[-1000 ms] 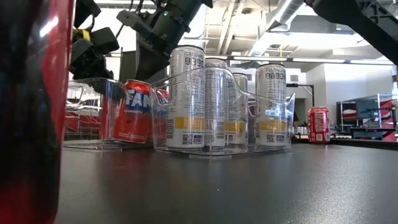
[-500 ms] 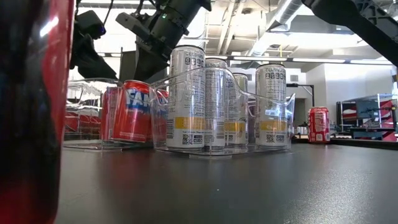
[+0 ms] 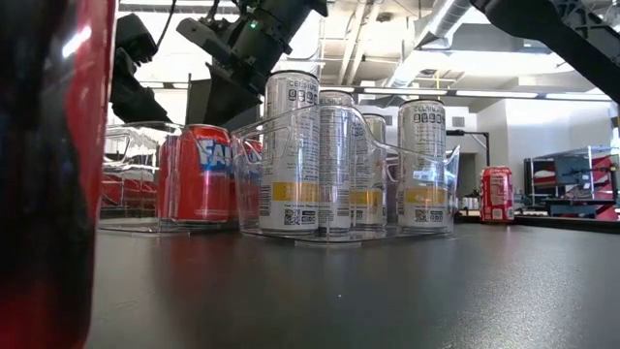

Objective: Sort soda cans
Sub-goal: Put the orange soda can into the left transparent bin, then put the red soda can into the right transparent bin

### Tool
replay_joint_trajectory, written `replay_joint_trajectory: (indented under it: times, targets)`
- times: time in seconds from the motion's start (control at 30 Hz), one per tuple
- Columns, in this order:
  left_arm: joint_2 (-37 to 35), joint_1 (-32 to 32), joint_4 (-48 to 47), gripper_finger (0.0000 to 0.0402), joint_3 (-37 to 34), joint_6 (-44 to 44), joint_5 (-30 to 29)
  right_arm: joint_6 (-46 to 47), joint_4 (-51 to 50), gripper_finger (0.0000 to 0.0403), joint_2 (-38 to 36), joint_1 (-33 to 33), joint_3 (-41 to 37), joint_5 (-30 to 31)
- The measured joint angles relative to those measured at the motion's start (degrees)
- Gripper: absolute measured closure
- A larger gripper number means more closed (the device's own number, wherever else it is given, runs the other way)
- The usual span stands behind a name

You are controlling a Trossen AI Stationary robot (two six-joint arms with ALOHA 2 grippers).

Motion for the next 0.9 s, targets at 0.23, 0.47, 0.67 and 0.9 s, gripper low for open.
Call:
replay_joint_trajectory:
  times: [0.23, 0.47, 0.67, 0.9]
  targets:
    - [1.32, 0.00, 0.89, 0.0155, 0.00, 0.01, 0.26, -0.79, 0.93, 0.0369, 0.00, 0.80, 0.00, 0.01]
    - [1.22, 0.00, 0.95, 0.0162, 0.00, 0.19, 0.26, -1.62, 0.86, 0.0319, -0.31, 1.07, 0.73, 0.10]
    - [1.22, 0.00, 1.02, 0.0162, 0.00, 0.21, 0.25, -2.75, 0.58, 0.0243, -1.85, 2.13, 1.34, 1.02]
    - [1.22, 0.00, 0.99, 0.0162, 0.00, 0.63, 0.24, -2.41, -4.04, 0.0163, -6.01, 3.91, 1.29, 8.51]
